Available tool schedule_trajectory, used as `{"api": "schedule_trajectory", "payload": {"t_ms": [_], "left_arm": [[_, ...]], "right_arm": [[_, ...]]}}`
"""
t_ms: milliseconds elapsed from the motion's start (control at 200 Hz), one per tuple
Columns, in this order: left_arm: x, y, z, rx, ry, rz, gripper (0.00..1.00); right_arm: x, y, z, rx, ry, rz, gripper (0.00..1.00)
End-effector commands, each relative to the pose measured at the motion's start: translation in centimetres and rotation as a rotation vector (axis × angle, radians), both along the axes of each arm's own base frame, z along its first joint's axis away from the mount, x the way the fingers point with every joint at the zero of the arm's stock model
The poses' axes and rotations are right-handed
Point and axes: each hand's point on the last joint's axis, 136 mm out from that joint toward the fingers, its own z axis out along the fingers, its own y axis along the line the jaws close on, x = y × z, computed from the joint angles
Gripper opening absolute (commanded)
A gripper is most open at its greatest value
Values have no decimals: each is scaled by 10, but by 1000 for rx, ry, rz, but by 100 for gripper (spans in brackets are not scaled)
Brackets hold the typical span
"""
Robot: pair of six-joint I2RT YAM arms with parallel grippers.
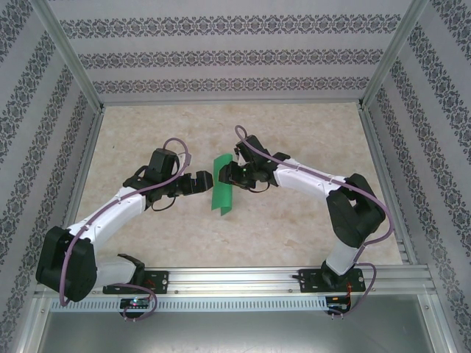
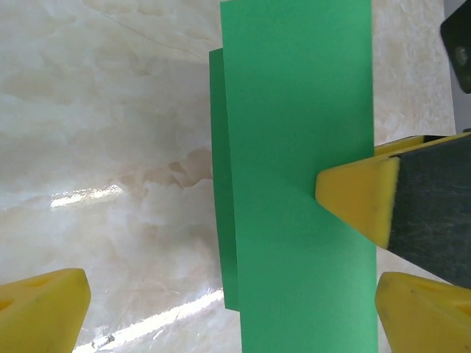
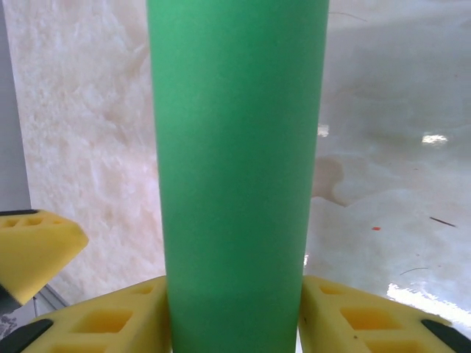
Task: Fold a paper plane with a square sheet of paper (pick it up from the middle)
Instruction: Fold the square sheet of paper in half at the center of the table.
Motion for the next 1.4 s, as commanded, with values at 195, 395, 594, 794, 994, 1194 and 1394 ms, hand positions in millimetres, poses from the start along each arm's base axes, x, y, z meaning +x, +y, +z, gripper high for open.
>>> {"api": "schedule_trajectory", "payload": {"t_ms": [195,395,594,794,994,1194,1394], "left_arm": [[4,-8,12,-14,-24,-26,100],[5,-12,11,-24,-16,-41,100],[2,-13,6,-23,-5,-53,100],[-1,-12,2,-16,0,-62,100],[1,-18,6,-44,-16,-82,100],[2,-20,6,-56,-30,-94,100],[4,-15,6,-21,-55,-85,100]], "right_arm": [[0,-35,-43,-66,53,-121,49],[-9,-56,-61,-152,70,-132,57],[-11,-65,-59,-171,41,-118,66],[-13,-78,-68,-242,63,-131,69],[-11,-79,-72,-251,63,-168,71],[-13,-77,-84,-282,86,-158,71],[-18,-76,-90,-310,92,-155,71]]}}
